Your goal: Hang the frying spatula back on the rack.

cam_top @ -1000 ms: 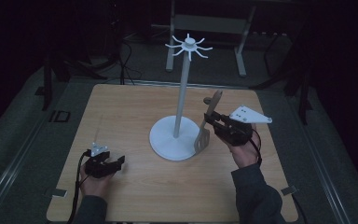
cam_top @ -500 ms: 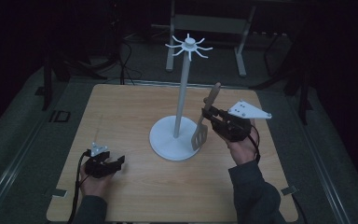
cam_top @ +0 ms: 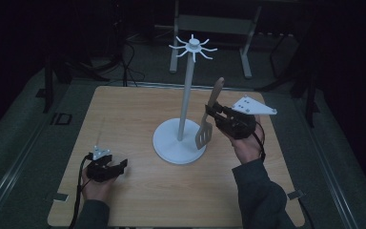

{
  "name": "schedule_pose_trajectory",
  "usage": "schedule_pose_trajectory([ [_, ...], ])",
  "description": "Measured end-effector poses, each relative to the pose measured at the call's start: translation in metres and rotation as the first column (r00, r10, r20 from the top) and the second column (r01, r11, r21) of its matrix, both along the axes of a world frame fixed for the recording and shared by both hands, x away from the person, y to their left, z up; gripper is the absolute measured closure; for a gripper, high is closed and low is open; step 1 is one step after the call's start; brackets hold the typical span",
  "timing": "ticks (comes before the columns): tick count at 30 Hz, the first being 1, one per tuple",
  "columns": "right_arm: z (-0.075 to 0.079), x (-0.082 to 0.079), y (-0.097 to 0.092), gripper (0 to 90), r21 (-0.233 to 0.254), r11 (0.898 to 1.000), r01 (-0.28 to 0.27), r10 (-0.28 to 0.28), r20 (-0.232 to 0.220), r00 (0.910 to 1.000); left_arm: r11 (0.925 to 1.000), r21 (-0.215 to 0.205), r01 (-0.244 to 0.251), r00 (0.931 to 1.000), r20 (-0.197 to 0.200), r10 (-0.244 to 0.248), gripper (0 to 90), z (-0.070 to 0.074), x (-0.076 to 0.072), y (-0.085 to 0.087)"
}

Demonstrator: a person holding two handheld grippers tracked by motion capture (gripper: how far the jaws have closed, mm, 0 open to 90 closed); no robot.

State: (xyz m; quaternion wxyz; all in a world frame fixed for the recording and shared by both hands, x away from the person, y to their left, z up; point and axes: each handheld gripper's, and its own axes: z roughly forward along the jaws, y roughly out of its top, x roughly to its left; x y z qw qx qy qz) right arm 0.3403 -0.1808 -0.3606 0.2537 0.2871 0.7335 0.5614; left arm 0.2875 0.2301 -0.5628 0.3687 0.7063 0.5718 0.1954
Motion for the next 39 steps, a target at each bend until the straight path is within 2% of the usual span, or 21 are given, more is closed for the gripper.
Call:
schedule_pose_trajectory([
  [23, 0.016, 0.016, 0.002, 75.3, 0.002, 1.0, 0.011, -0.011, -0.018, 0.9998, 1.0, 0.001, 0.0, 1.0, -0.002, 0.0, 31.5, 0.0, 0.0, 0.0],
  [39, 0.026, 0.021, 0.007, 75.3, 0.012, 1.0, 0.003, -0.003, -0.034, 0.9994, 1.0, -0.001, -0.005, 1.0, 0.0, 0.005, 31.4, 0.0, 0.0, 0.0],
])
